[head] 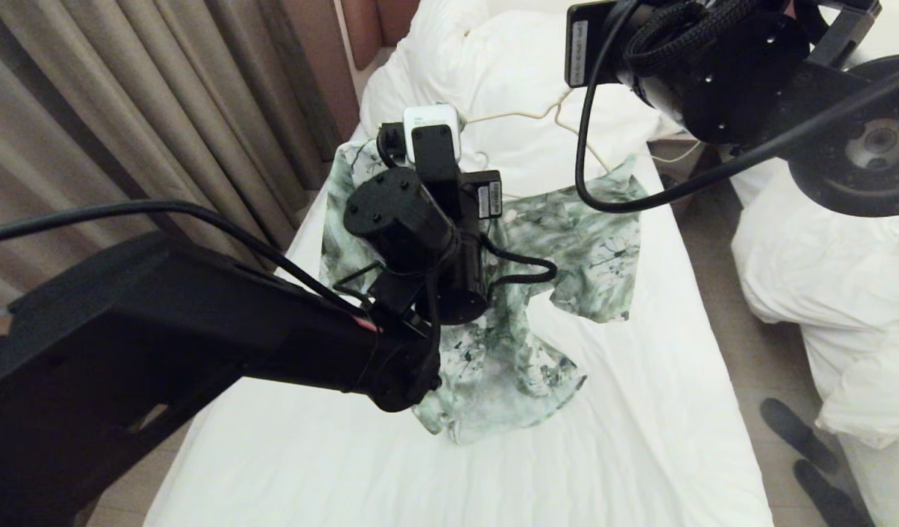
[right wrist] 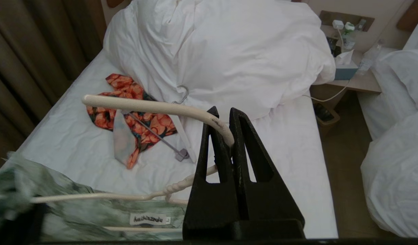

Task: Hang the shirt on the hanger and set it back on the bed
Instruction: Take the clothes hanger out of the clothes

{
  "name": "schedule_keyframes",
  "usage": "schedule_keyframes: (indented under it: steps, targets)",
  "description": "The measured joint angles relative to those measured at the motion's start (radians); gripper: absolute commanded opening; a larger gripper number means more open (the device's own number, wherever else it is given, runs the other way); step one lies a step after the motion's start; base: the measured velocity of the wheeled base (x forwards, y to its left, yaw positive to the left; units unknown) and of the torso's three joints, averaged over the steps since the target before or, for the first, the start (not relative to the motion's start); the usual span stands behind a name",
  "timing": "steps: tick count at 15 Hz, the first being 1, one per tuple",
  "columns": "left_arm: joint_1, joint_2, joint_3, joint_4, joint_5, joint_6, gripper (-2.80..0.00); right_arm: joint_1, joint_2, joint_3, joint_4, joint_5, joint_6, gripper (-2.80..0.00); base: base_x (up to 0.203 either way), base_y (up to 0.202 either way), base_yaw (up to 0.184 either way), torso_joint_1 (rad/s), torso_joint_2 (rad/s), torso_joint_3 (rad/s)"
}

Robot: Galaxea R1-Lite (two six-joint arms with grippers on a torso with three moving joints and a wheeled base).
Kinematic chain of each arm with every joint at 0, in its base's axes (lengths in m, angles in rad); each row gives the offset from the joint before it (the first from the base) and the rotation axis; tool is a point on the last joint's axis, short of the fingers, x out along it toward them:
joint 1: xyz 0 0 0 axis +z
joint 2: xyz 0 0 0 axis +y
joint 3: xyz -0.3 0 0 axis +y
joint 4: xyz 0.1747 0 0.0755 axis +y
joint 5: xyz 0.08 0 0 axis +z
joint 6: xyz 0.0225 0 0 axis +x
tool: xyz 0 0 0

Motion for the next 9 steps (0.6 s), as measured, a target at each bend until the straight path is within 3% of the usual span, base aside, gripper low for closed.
schedule_keyframes:
  steps: [9]
  targets:
    - [0.005,-0.050,0.010,0.004,0.000,-0.001,-2.80,-0.083,0.001,-0.011,0.000,0.004,-0.023,-2.80,0.000,0.000,0.000,0.000,0.00,0.000]
